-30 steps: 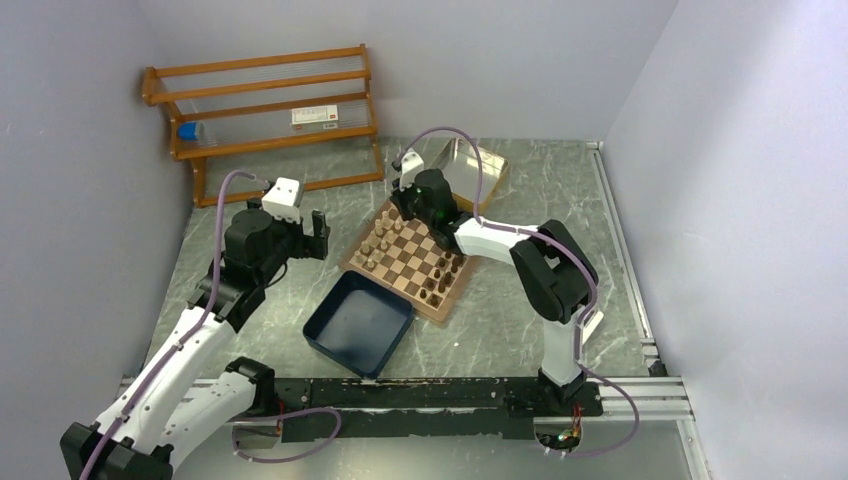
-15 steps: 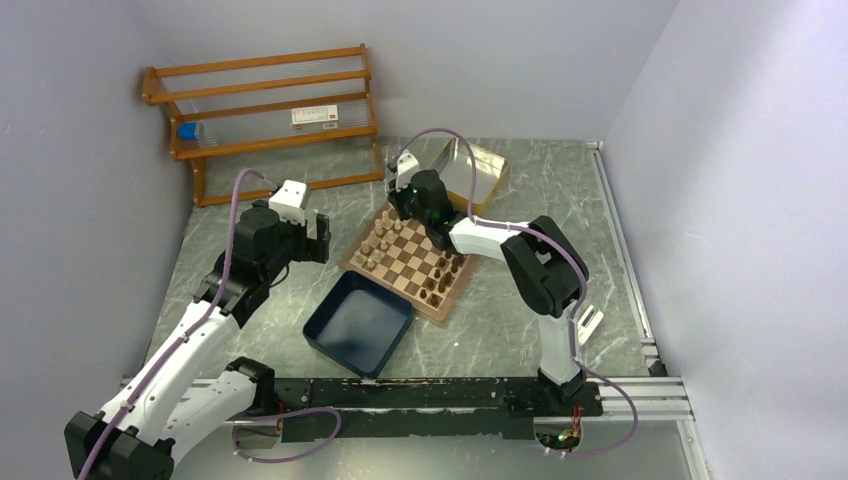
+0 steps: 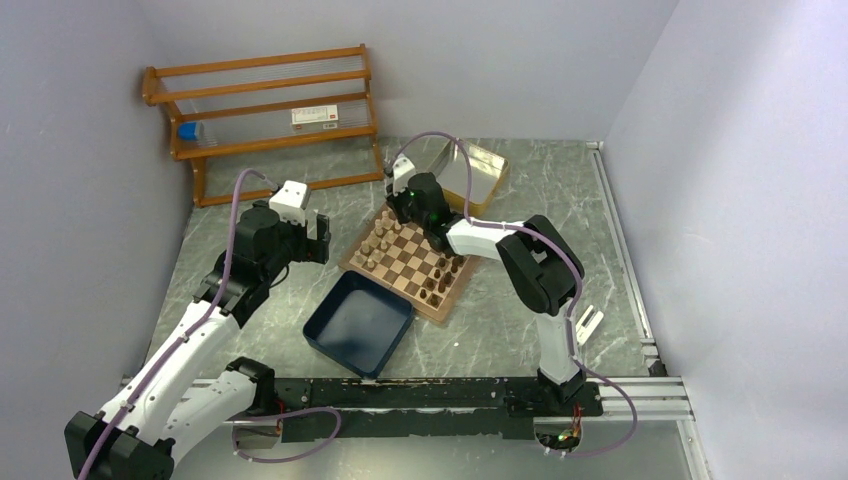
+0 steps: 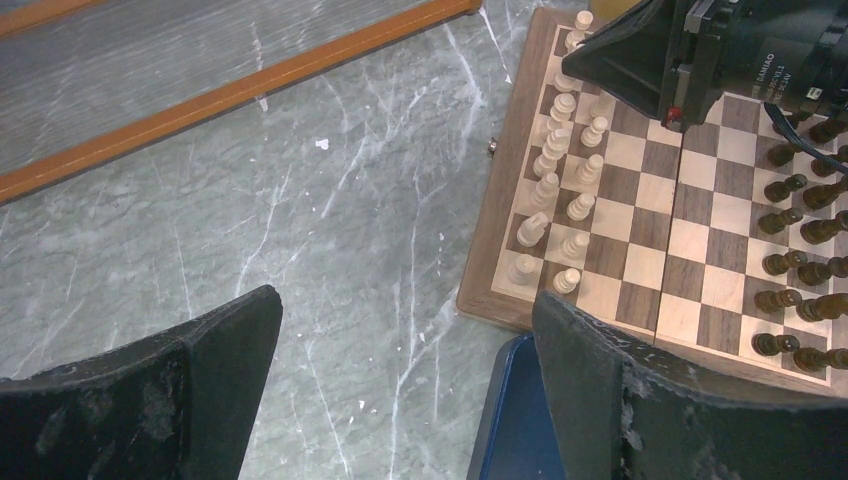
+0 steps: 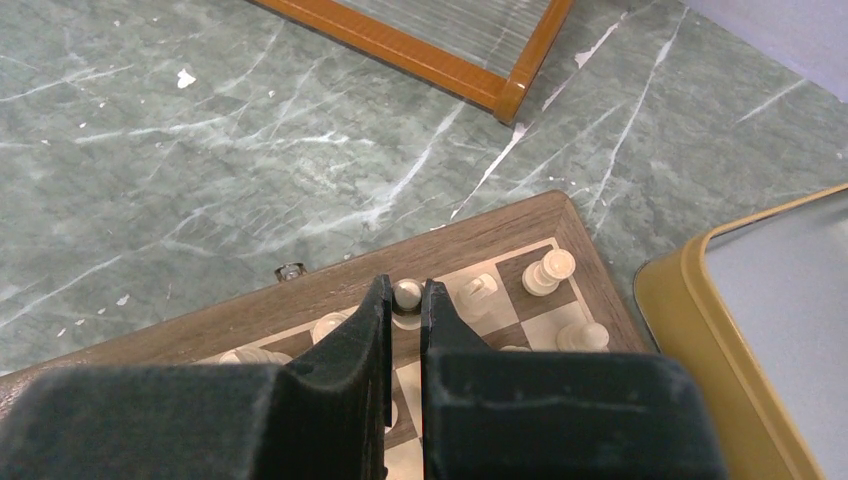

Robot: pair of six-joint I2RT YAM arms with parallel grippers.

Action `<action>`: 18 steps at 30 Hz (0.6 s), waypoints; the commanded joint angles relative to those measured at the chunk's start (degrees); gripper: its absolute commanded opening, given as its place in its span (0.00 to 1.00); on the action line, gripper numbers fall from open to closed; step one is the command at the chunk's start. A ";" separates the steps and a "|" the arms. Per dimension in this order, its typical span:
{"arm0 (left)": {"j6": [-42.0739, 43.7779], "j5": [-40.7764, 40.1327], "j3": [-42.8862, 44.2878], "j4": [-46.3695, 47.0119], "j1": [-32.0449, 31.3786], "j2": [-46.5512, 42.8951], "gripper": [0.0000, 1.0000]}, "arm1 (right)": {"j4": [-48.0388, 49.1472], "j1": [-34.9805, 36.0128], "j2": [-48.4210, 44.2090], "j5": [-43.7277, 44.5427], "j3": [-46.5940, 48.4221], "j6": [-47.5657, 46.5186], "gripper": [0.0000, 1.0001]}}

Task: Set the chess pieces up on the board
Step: Place the chess piece on the chessboard.

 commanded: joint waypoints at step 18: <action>0.45 1.10 0.77 -0.12 0.33 -0.86 1.00 | -0.95 1.09 1.81 1.75 1.59 -1.87 0.07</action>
